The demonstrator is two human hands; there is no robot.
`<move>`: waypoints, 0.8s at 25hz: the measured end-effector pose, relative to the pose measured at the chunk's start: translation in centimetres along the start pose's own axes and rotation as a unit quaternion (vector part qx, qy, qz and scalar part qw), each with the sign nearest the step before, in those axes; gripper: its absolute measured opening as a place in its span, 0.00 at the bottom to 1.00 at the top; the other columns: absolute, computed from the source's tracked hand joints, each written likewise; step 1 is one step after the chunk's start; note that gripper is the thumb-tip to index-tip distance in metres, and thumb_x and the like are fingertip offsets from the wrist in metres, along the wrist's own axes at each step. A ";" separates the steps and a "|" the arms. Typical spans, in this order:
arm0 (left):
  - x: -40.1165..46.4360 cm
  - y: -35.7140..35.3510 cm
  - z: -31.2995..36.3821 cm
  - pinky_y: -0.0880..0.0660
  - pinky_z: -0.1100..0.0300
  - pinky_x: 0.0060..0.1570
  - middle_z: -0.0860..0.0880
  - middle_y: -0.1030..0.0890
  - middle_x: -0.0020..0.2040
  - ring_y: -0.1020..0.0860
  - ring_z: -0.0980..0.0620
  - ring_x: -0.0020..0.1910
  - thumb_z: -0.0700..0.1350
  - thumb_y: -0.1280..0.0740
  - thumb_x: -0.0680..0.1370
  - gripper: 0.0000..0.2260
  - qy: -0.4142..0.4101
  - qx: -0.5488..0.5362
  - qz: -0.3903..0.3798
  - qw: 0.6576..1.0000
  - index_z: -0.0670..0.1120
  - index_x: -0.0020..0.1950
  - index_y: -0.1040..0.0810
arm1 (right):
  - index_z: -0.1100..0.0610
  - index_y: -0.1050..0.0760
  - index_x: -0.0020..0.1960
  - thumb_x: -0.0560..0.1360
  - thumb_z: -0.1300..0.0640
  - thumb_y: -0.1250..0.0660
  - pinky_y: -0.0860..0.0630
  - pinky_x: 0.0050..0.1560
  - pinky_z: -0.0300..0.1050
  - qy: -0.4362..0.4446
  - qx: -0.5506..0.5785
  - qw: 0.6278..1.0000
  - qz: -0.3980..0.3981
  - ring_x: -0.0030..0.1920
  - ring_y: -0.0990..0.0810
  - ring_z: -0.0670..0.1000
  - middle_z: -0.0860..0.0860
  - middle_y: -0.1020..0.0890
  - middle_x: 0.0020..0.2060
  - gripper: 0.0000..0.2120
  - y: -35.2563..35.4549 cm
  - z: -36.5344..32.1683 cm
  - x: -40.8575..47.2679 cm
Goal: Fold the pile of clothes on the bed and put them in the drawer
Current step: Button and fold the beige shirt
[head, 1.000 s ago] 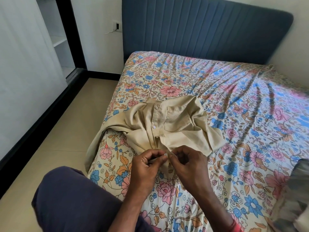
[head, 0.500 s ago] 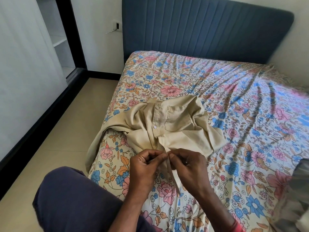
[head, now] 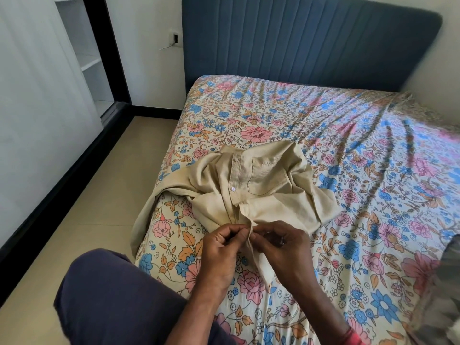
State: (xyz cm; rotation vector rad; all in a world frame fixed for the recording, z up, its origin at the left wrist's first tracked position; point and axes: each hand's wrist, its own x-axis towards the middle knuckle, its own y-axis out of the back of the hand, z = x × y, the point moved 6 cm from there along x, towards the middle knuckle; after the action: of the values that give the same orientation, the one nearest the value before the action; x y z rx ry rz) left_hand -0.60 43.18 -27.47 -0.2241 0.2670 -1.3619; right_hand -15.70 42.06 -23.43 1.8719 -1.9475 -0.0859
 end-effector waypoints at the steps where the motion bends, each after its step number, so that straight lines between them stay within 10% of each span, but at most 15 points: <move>1: 0.0 -0.1 -0.1 0.21 0.63 0.49 0.45 0.13 0.46 0.16 0.50 0.50 0.37 0.29 0.78 0.06 0.005 0.001 -0.005 1.000 0.44 0.48 0.13 | 0.48 0.14 0.43 0.69 0.64 0.19 0.17 0.42 0.46 0.012 -0.011 1.000 0.004 0.38 0.14 0.47 0.44 0.13 0.40 0.11 0.0 -0.1 0.0; 11: 0.0 -0.3 -0.3 0.20 0.59 0.48 0.44 0.13 0.45 0.15 0.46 0.49 0.41 0.31 0.81 0.07 0.008 0.021 0.003 1.000 0.45 0.49 0.13 | 0.54 0.16 0.46 0.72 0.63 0.22 0.21 0.39 0.40 0.163 -0.160 0.973 -0.015 0.38 0.18 0.42 0.43 0.17 0.40 0.06 -1.1 -0.7 0.2; 20: 0.0 -0.6 -0.4 0.23 0.68 0.43 0.52 0.15 0.42 0.17 0.58 0.44 0.39 0.36 0.84 0.08 -0.058 0.210 0.010 0.976 0.44 0.51 0.17 | 0.49 0.17 0.41 0.70 0.66 0.21 0.23 0.39 0.35 0.061 -0.076 0.995 0.016 0.40 0.17 0.46 0.42 0.17 0.39 0.12 -1.4 1.3 -0.7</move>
State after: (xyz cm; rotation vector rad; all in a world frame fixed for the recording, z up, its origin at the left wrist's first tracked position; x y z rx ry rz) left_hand -1.26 43.06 -27.71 0.0532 -0.1196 -1.3476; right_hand -14.83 42.32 -25.32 1.7073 -1.8337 -0.1041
